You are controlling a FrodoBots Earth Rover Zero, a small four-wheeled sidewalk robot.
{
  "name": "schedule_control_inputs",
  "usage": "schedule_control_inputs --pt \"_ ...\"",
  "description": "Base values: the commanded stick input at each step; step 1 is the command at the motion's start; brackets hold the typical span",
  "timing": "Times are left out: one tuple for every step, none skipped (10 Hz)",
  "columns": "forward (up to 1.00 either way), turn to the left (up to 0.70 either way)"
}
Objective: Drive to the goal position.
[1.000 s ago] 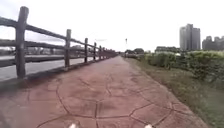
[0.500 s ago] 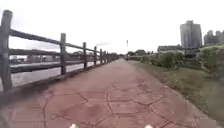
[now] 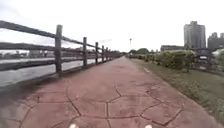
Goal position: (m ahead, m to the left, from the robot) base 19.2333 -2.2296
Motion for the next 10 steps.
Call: schedule_control_inputs --pt "0.91 -0.36" --pt "0.91 -0.25" --pt "0.91 -0.10" --pt "0.91 0.00" --pt "0.91 0.00" --pt "0.91 0.00" --pt "0.91 0.00" --pt "0.91 0.00" --pt "0.91 0.00" --pt "0.91 0.00"
